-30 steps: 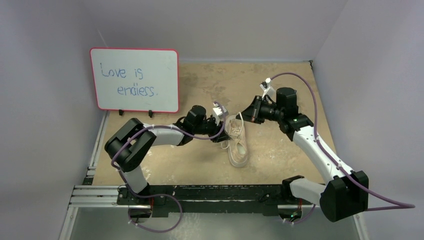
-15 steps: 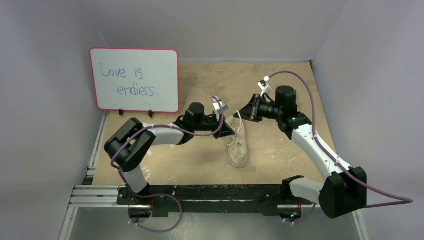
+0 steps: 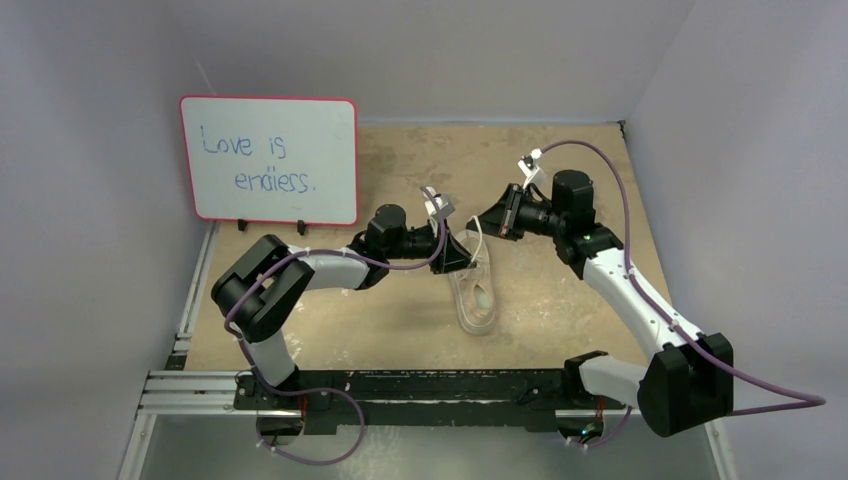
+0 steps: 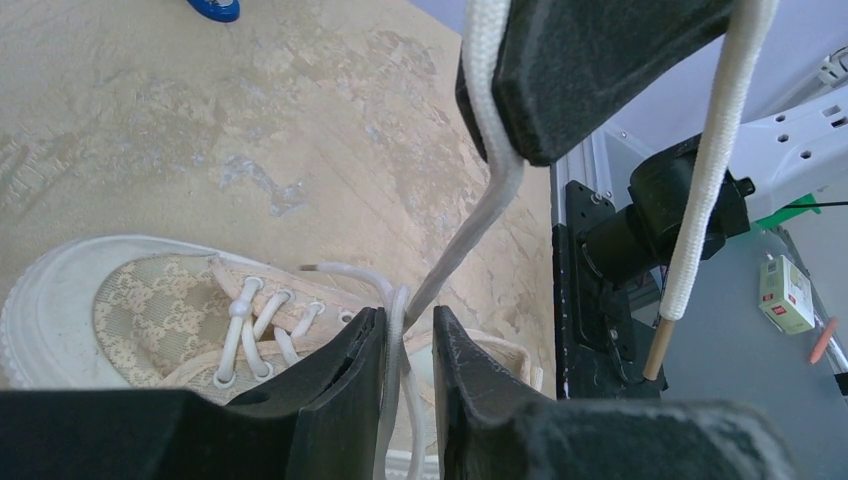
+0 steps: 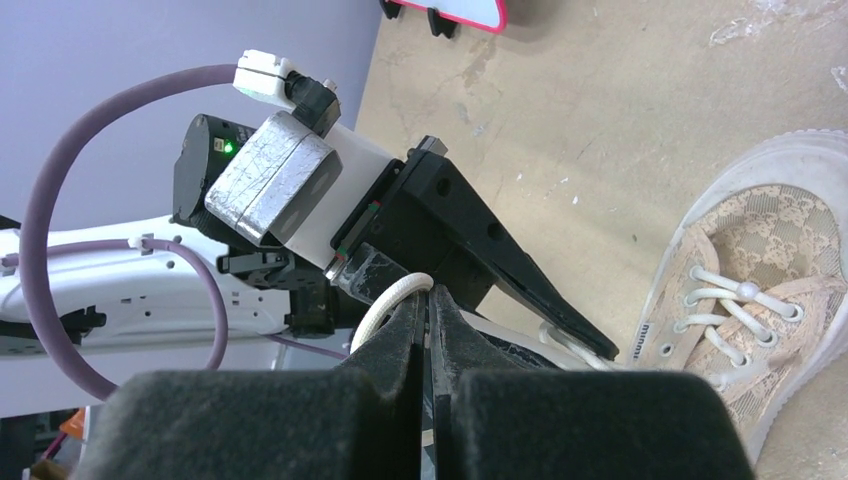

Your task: Tie the shoes

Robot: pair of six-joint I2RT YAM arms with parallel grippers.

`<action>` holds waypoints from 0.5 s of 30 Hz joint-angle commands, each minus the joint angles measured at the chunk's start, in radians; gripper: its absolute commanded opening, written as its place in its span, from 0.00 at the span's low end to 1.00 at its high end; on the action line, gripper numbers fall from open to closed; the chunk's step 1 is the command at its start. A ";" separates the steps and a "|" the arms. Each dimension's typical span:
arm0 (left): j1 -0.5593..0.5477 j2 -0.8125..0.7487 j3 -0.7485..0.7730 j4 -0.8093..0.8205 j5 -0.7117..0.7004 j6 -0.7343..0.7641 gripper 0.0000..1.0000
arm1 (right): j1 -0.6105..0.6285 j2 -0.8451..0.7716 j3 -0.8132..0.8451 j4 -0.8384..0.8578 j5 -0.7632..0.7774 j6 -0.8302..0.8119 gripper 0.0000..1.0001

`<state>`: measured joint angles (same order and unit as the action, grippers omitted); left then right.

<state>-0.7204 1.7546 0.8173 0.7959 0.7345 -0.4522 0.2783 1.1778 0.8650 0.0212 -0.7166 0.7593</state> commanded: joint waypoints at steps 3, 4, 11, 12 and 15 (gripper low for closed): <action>-0.013 0.001 0.036 0.033 0.012 0.024 0.25 | -0.004 -0.008 0.020 0.075 -0.001 0.024 0.00; -0.016 0.004 0.041 0.034 0.015 0.023 0.25 | -0.005 -0.007 0.020 0.077 -0.001 0.025 0.00; -0.025 0.014 0.057 0.029 -0.017 0.022 0.13 | -0.004 -0.005 0.027 0.064 -0.001 0.021 0.00; -0.024 0.012 0.060 0.015 -0.026 0.030 0.08 | -0.004 -0.009 0.029 0.051 0.007 0.020 0.00; -0.025 -0.002 0.074 -0.057 -0.057 0.084 0.00 | -0.010 -0.013 0.064 -0.097 0.075 -0.036 0.00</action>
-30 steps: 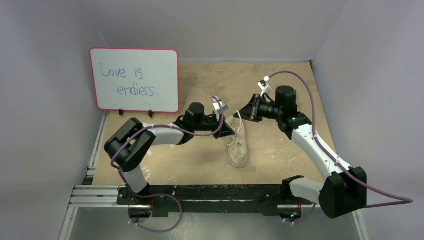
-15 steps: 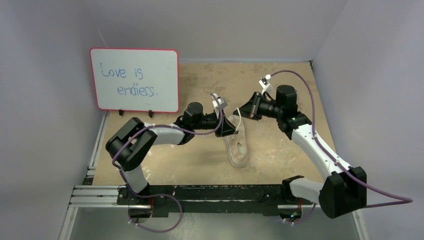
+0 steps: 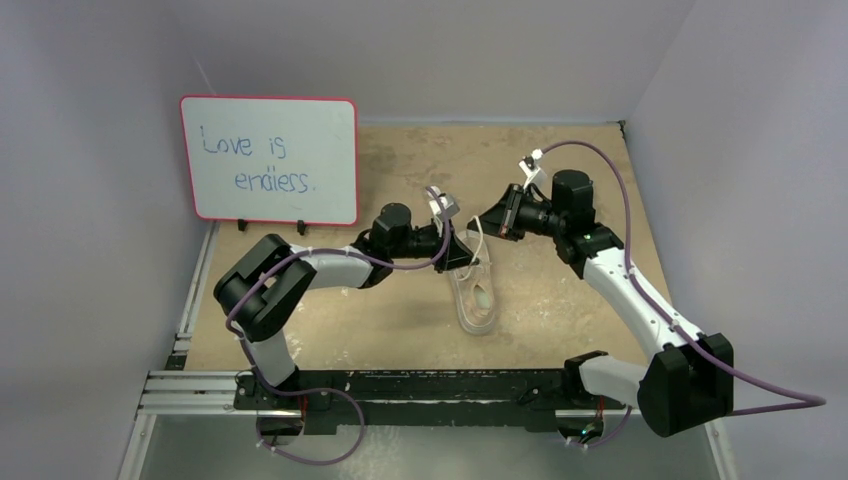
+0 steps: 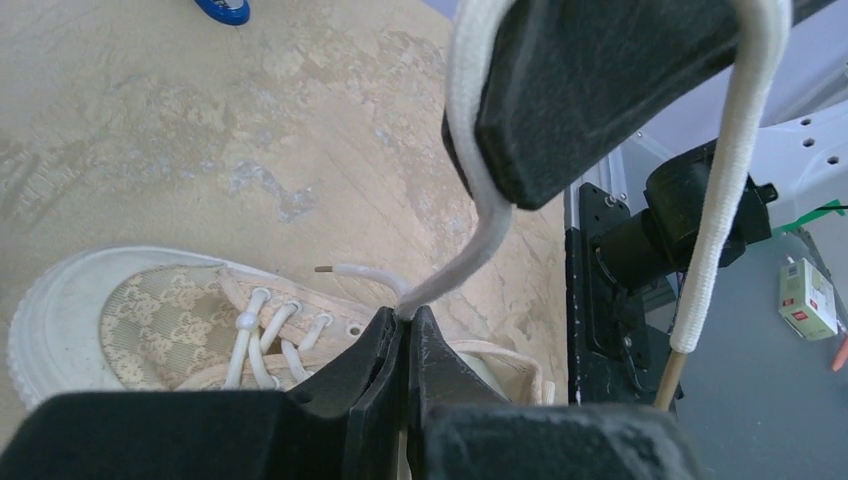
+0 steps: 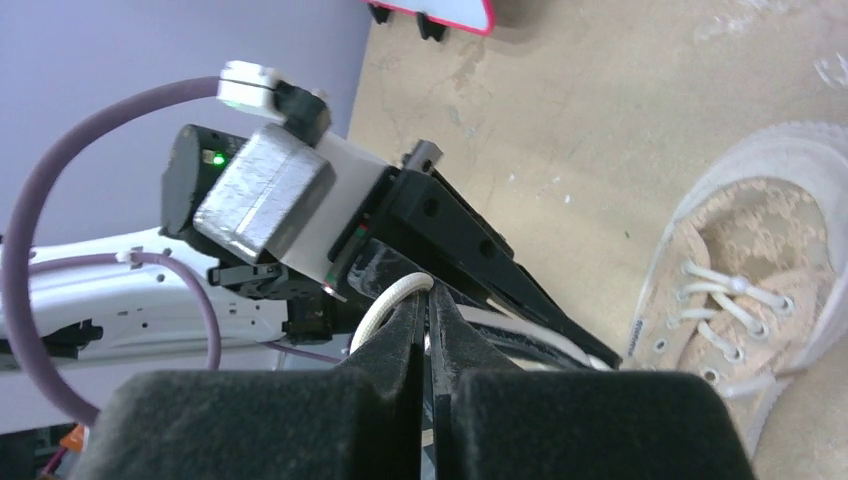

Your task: Tie the shoes

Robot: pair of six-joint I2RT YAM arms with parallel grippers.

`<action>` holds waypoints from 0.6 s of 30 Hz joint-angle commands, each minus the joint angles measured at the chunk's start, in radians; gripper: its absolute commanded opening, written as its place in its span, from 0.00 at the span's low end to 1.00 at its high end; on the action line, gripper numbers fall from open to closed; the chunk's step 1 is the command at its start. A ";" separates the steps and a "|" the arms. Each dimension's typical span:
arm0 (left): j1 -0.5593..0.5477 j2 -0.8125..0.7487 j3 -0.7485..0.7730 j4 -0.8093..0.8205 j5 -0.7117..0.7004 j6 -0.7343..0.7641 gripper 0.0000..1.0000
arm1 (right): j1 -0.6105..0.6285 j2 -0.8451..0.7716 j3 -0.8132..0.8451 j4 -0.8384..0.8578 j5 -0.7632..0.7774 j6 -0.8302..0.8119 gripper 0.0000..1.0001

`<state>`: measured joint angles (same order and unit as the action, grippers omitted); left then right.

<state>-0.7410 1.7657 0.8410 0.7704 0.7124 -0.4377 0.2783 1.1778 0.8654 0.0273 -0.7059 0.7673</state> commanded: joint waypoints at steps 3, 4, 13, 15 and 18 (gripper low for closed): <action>-0.003 -0.034 0.051 -0.075 -0.050 0.106 0.00 | -0.027 0.013 0.109 -0.258 0.118 -0.117 0.00; -0.004 -0.037 0.052 -0.088 -0.048 0.113 0.00 | -0.037 0.030 0.124 -0.305 0.124 -0.141 0.00; -0.004 -0.079 0.047 -0.187 -0.057 0.185 0.00 | -0.117 0.143 0.155 -0.566 0.000 -0.414 0.00; -0.004 -0.079 0.048 -0.187 -0.056 0.185 0.00 | -0.125 0.171 0.160 -0.604 -0.050 -0.468 0.00; -0.003 -0.080 0.050 -0.177 -0.057 0.180 0.00 | -0.135 0.226 0.174 -0.634 -0.073 -0.534 0.00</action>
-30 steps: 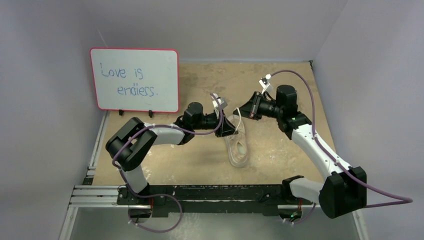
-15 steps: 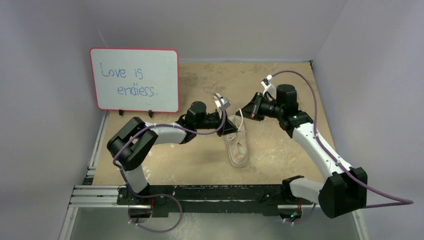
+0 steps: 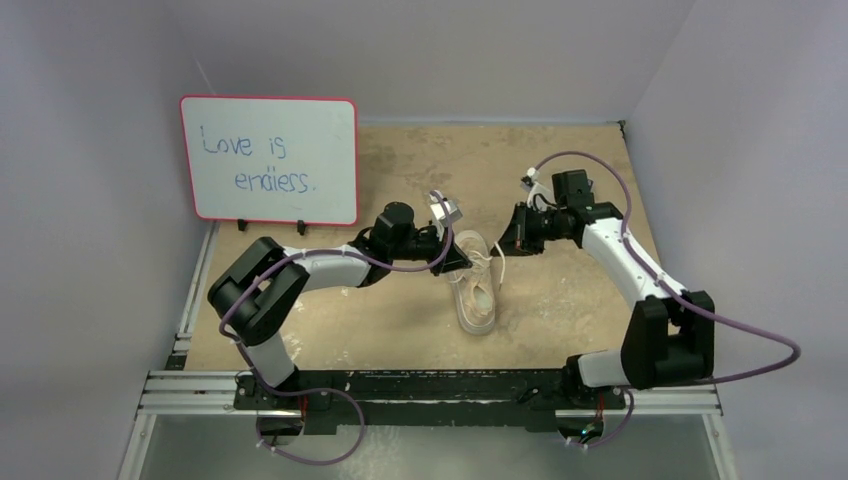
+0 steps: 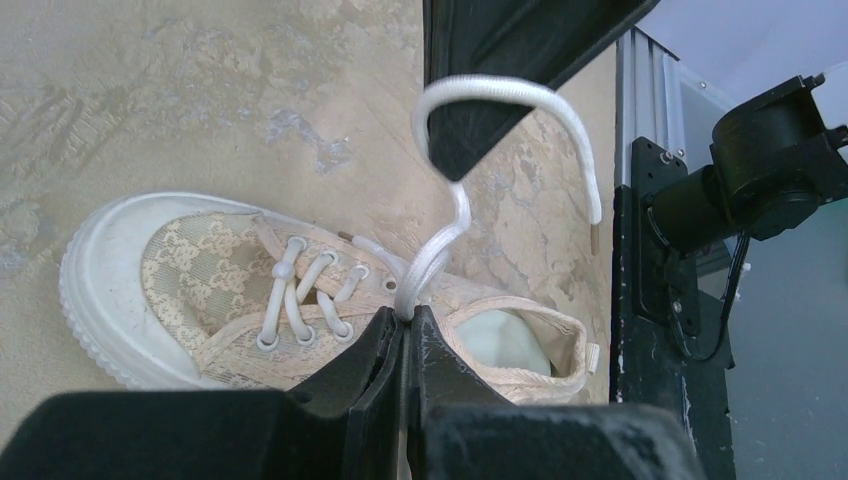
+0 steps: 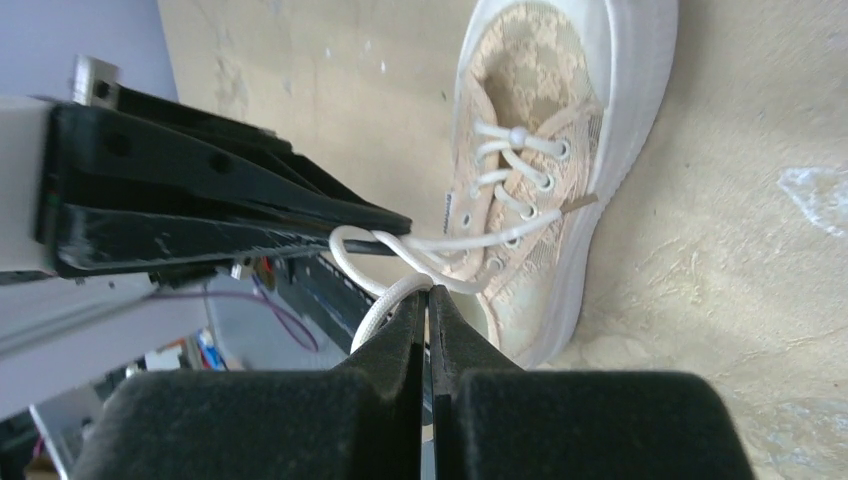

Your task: Tie the shoes

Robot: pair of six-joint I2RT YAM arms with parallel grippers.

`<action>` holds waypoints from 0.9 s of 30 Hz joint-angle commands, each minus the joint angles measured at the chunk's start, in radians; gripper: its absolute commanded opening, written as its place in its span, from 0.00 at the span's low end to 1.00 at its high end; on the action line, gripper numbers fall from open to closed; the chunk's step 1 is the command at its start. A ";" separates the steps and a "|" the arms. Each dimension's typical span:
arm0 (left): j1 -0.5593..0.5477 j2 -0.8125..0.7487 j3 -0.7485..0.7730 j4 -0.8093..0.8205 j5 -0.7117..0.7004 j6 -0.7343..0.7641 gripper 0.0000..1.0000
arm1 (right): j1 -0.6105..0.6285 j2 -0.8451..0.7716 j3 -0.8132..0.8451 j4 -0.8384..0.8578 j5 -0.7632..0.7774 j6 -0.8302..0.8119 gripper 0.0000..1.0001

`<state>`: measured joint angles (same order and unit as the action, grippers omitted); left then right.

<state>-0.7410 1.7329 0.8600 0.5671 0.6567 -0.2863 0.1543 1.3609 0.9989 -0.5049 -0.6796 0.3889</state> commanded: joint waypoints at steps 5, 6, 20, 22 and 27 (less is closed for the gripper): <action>-0.004 -0.045 0.046 0.031 0.001 0.021 0.00 | -0.011 0.161 0.110 -0.167 -0.050 -0.271 0.04; -0.004 -0.046 0.050 0.029 0.003 0.021 0.00 | -0.011 0.180 0.117 -0.182 -0.031 -0.278 0.11; -0.003 -0.039 0.051 0.042 0.006 0.005 0.00 | -0.011 0.051 0.179 -0.276 0.676 -0.315 0.52; -0.001 -0.042 0.048 0.043 0.009 0.001 0.00 | -0.012 0.035 0.176 -0.251 0.536 -0.376 0.51; 0.007 -0.039 0.046 0.048 0.024 -0.008 0.00 | -0.012 -0.035 0.102 -0.100 0.261 -0.497 0.50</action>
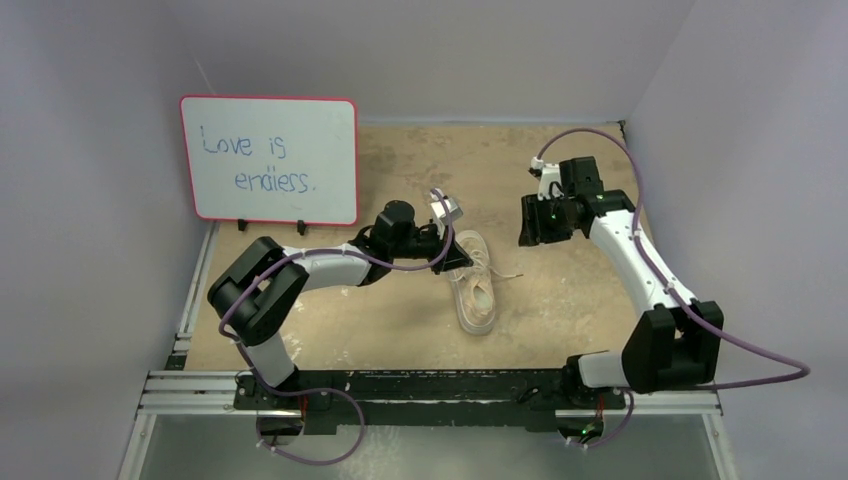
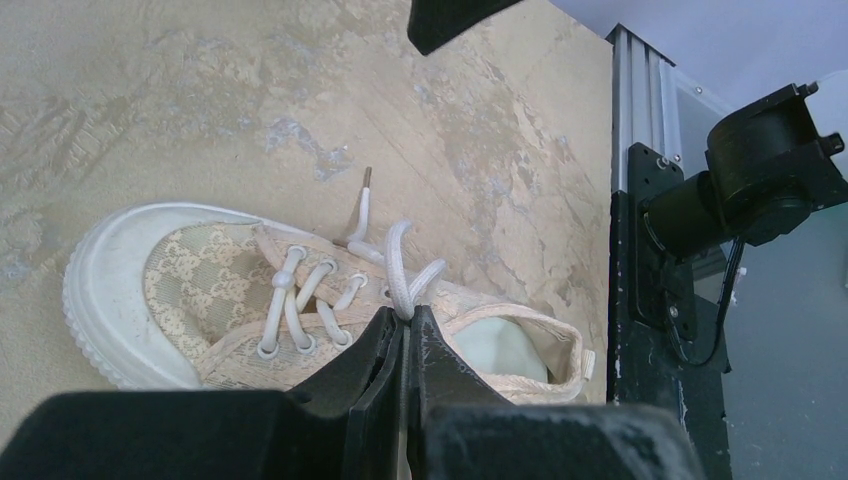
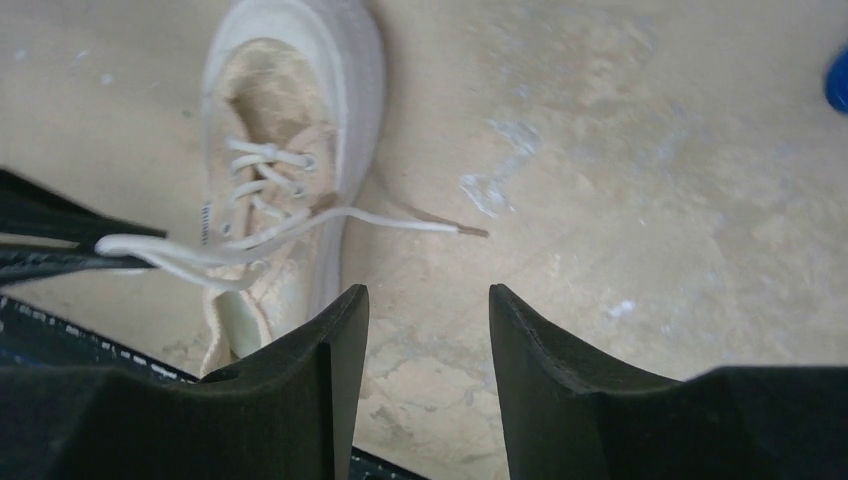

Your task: Tie the shoes

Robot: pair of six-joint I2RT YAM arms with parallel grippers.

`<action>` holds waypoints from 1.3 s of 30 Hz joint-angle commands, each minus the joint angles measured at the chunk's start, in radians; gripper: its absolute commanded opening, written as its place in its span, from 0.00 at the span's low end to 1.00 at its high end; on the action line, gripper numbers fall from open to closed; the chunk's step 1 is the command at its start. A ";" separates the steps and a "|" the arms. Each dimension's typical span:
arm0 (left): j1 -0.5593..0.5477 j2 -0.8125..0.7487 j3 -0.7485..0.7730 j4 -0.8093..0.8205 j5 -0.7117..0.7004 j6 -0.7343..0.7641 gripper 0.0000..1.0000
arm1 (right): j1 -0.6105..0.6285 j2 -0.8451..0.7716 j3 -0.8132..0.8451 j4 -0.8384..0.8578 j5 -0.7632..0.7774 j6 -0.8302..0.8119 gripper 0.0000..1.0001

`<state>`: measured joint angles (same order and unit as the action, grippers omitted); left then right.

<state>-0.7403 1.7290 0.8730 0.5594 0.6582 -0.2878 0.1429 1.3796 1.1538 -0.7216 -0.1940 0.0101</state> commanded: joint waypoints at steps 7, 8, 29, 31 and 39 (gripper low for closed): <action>0.013 -0.034 0.022 0.094 0.024 -0.029 0.00 | 0.000 -0.156 -0.239 0.371 -0.636 -0.085 0.51; 0.013 -0.032 0.020 0.104 0.024 -0.036 0.00 | 0.000 -0.153 -0.261 0.413 -0.643 -0.040 0.51; 0.016 -0.013 0.021 0.139 0.038 -0.067 0.00 | 0.034 -0.138 -0.429 0.644 -0.599 0.141 0.47; 0.016 -0.013 0.022 0.138 0.038 -0.067 0.00 | 0.039 -0.131 -0.427 0.648 -0.612 0.137 0.45; 0.015 -0.003 0.035 0.122 0.036 -0.061 0.00 | 0.053 -0.170 -0.430 0.567 -0.503 0.161 0.47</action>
<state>-0.7330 1.7298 0.8730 0.6266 0.6769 -0.3485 0.1902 1.2556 0.7139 -0.1135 -0.7723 0.1604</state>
